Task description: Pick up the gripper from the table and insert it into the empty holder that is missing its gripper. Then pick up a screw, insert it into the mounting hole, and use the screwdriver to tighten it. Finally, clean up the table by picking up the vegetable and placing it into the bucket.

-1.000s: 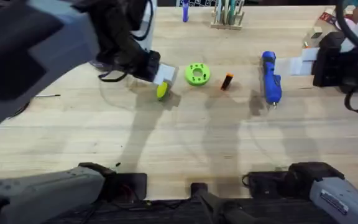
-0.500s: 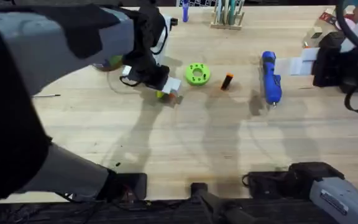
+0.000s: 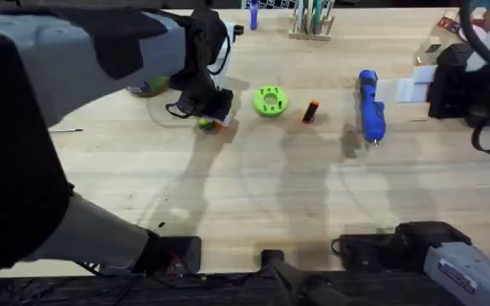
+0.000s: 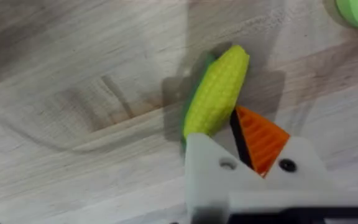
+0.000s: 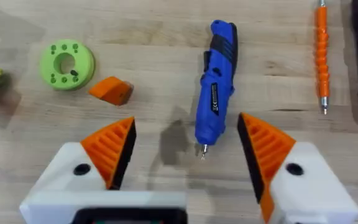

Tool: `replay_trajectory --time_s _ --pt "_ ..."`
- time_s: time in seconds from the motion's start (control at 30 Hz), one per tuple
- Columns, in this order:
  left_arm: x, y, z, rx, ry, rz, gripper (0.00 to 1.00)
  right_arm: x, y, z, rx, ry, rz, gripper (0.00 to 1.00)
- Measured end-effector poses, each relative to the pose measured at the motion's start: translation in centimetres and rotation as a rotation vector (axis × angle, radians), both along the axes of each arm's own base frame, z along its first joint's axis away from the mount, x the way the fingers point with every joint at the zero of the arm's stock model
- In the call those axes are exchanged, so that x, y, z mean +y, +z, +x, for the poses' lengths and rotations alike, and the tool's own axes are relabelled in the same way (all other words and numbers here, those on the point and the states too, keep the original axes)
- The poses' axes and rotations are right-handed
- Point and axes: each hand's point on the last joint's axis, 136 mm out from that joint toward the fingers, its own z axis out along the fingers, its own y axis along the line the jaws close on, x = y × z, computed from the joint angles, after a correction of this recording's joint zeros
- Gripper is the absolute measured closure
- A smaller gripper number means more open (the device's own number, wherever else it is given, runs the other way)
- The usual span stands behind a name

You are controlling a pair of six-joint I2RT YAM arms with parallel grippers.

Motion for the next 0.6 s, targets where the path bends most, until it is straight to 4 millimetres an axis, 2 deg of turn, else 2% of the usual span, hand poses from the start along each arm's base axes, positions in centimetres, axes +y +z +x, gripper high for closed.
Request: replay_trajectory --time_s 0.43,0.53,0.6 --pt "0.0 0.4 -0.3 0.007 -0.001 -0.005 0.990 0.0 0.0 0.0 0.000 0.000 0.000 0.022" --pt "0.0 1.9 -0.7 -0.008 -0.002 -0.015 0.990 0.0 0.0 0.0 -0.001 0.000 0.000 0.022" --pt "-0.1 4.0 -0.5 -0.053 -0.002 -0.034 0.990 0.0 0.0 0.0 -0.001 0.000 0.000 0.022"
